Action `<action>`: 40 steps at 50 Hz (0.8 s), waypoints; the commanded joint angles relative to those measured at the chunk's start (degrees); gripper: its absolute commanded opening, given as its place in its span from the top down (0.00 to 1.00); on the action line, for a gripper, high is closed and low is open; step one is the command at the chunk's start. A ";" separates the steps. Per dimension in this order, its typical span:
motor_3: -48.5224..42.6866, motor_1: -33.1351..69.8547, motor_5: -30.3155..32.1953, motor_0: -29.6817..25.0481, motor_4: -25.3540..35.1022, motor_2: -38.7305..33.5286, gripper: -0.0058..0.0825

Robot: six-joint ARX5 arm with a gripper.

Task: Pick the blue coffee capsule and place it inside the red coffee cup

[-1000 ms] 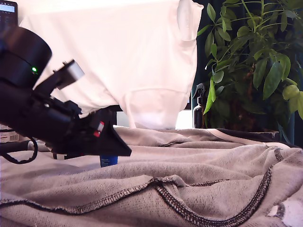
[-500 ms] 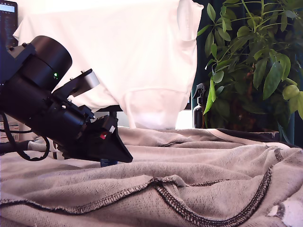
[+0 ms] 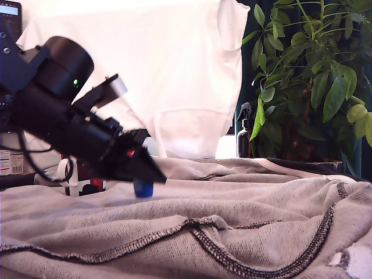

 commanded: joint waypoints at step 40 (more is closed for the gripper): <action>-7.43 -1.60 4.00 17.22 -4.57 11.52 0.79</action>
